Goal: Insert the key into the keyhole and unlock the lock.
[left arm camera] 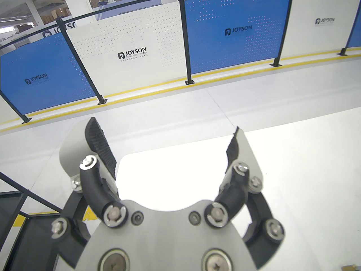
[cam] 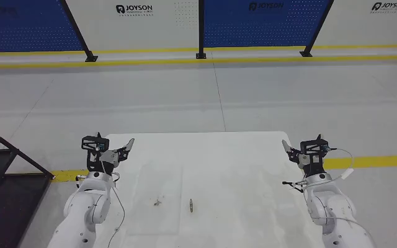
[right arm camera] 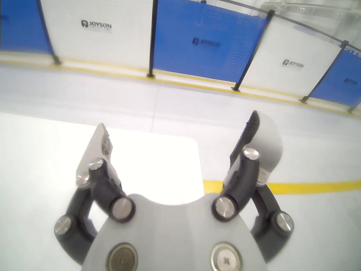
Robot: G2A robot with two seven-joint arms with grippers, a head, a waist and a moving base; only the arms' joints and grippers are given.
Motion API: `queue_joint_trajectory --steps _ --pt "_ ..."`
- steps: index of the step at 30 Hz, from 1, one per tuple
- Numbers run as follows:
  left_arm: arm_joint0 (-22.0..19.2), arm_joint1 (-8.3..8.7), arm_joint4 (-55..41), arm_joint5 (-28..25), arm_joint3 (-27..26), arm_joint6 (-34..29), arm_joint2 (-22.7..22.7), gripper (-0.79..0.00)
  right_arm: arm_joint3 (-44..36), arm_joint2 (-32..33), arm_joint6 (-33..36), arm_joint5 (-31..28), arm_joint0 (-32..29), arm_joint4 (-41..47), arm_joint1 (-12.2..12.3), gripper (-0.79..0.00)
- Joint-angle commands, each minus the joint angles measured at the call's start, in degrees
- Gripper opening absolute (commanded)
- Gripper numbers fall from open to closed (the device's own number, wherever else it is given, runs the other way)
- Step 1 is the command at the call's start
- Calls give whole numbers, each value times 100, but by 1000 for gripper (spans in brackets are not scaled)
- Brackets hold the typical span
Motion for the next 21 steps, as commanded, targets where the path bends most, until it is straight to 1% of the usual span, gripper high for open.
queue_joint_trajectory --steps 1,2,3,4,6,9,12,14,15,16,17,18,19,21 --pt "0 0 0 0 0 0 0 0 0 0 0 0 0 0 0 0" --pt "2 0 -17 -40 -22 6 6 0 0 0 0 0 0 0 0 0" --pt "74 10 -18 -295 -148 42 13 0 0 0 0 0 0 0 0 0" --pt "195 29 30 -536 -272 89 -62 0 0 0 0 0 0 0 0 0" --pt "506 52 166 -706 -462 169 -231 0 0 0 0 0 0 0 0 0" --pt "1144 90 218 -1191 -791 128 -517 0 0 0 0 0 0 0 0 0" --pt "1847 135 159 -1889 -1135 -153 -844 0 0 0 0 0 0 0 0 0" --pt "2207 152 88 -2139 -1325 -506 -1045 0 0 0 0 0 0 0 0 0" --pt "2383 158 -41 -2378 -1390 -736 -1045 0 0 0 0 0 0 0 0 0" --pt "2477 163 -185 -2488 -1468 -979 -1096 0 0 0 0 0 0 0 0 0" --pt "2522 163 -240 -2454 -1569 -1187 -1132 0 0 0 0 0 0 0 0 0" --pt "2602 157 -454 -2537 -1614 -1380 -1035 0 0 0 0 0 0 0 0 0" --pt "2643 161 -655 -2668 -1650 -1719 -981 0 0 0 0 0 0 0 0 0" --pt "2591 166 -705 -2520 -1750 -2313 -910 0 0 0 0 0 0 0 0 0"
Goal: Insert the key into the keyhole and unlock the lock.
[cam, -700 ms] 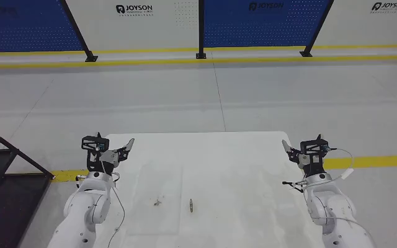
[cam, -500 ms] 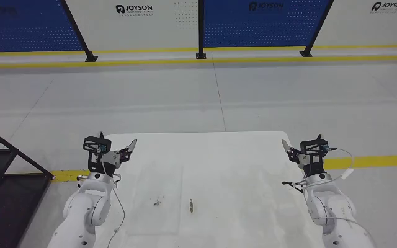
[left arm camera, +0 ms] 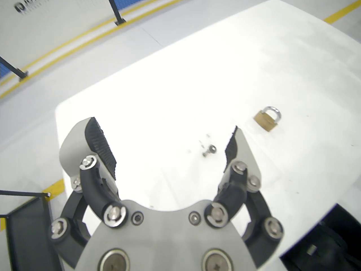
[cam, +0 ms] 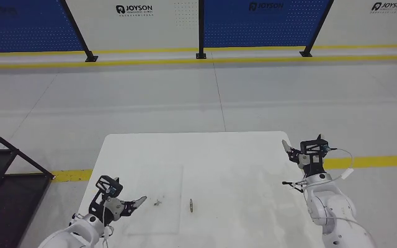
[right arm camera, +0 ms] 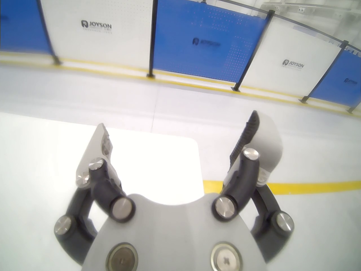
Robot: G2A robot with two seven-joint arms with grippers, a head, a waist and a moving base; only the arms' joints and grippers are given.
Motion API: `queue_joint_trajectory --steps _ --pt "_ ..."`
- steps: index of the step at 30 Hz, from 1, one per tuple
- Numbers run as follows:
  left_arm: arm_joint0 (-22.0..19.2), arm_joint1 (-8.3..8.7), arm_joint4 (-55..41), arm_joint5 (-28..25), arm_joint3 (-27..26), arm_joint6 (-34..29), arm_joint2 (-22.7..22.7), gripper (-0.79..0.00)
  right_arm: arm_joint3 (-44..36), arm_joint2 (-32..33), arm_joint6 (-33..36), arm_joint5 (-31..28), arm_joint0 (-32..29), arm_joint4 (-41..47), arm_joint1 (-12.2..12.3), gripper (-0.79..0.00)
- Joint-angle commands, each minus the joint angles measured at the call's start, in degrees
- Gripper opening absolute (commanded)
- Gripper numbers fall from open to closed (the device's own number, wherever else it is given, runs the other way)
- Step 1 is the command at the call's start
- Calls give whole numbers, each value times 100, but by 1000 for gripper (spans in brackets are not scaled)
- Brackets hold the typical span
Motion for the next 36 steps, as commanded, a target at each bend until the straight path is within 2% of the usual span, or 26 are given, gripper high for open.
queue_joint_trajectory --steps 1,7,12,18,24,30,36 --pt "-89 3 28 135 -97 -694 168 0 0 0 0 0 0 0 0 0" --pt "-790 10 -141 454 118 -2582 861 0 0 0 0 0 0 0 0 0" --pt "-1472 -34 -225 1039 496 -3494 1513 0 0 0 0 0 0 0 0 0" --pt "-1954 -97 -2 1634 888 -3703 2123 -12 0 0 0 0 0 0 0 0" --pt "-2120 -133 189 2085 1035 -3824 2430 -203 0 0 0 0 0 0 0 0" --pt "-2061 -129 286 2204 1050 -3733 2482 -268 0 0 0 0 0 0 0 0" --pt "-2087 -121 432 2129 1153 -3514 2545 -376 0 0 0 0 0 0 0 0"
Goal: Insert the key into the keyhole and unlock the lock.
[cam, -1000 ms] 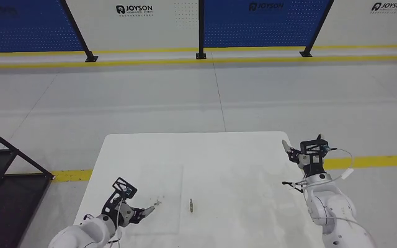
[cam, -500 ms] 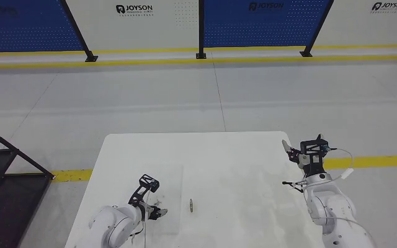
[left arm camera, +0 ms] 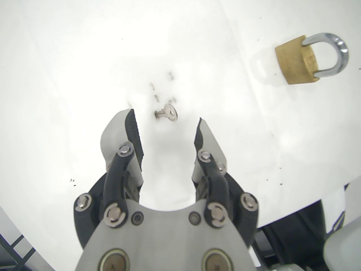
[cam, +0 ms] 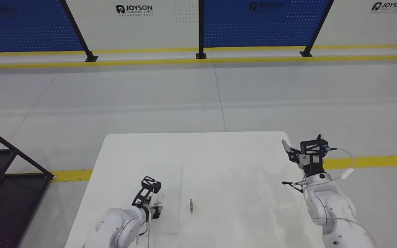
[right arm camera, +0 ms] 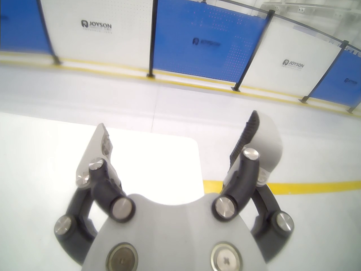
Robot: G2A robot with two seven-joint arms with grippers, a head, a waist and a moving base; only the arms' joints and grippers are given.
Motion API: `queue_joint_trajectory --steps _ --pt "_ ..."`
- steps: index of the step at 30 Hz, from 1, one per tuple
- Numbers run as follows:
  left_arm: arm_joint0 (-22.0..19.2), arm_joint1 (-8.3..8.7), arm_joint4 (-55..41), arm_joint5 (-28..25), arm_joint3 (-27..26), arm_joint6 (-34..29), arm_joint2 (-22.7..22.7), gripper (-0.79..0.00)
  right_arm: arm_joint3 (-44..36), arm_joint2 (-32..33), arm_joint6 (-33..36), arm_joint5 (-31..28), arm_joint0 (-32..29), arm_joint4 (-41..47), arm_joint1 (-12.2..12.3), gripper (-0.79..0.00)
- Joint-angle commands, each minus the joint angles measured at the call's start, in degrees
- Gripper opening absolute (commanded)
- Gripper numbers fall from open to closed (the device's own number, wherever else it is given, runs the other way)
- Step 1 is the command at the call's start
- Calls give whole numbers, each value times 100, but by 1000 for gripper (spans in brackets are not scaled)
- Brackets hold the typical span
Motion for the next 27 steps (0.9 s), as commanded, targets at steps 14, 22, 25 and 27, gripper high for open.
queue_joint_trajectory --steps 14,22,25,27 --pt "-295 -18 170 56 374 256 204 -456 0 0 0 0 0 0 0 0" --pt "-377 -16 173 27 431 280 225 -671 0 0 0 0 0 0 0 0" --pt "-371 -12 199 33 416 280 216 -733 0 0 0 0 0 0 0 0" --pt "-371 -9 196 42 401 281 200 -782 0 0 0 0 0 0 0 0"
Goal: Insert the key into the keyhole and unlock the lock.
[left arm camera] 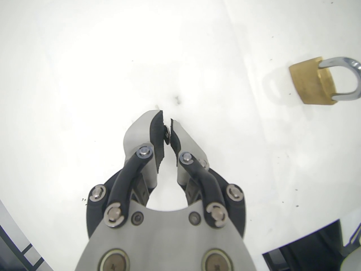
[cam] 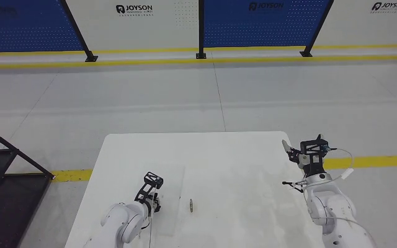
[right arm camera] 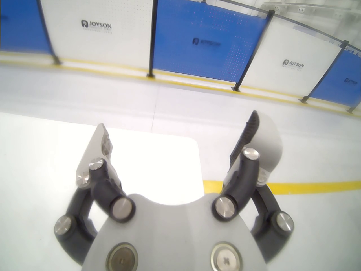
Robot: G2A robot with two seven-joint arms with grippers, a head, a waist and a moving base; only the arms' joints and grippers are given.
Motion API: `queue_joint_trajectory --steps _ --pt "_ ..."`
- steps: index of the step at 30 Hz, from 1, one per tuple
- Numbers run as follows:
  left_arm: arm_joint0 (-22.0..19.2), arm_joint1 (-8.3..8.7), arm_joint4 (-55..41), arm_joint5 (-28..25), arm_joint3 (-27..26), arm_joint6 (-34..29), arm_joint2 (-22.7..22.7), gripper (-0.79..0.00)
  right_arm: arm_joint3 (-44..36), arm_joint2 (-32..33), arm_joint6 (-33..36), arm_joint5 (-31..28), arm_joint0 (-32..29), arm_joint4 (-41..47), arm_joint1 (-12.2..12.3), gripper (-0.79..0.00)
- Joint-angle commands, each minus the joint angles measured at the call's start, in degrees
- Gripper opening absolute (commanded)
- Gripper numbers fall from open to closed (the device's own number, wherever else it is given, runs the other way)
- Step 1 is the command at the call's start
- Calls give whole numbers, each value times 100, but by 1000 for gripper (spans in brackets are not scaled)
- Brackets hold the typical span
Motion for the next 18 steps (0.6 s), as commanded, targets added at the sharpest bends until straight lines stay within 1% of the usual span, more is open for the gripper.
queue_joint_trajectory --steps 1,8,12,15,18 --pt "2 3 0 7 -19 -14 -15 -785 0 0 0 0 0 0 0 0" --pt "57 15 -29 22 -141 21 -81 -785 0 0 0 0 0 0 0 0" --pt "140 23 -138 12 -281 175 -158 -785 0 0 0 0 0 0 0 0" --pt "312 35 -280 -25 -505 462 -277 -785 0 0 0 0 0 0 0 0" --pt "633 56 -522 -201 -796 1035 -466 -785 0 0 0 0 0 0 0 0"
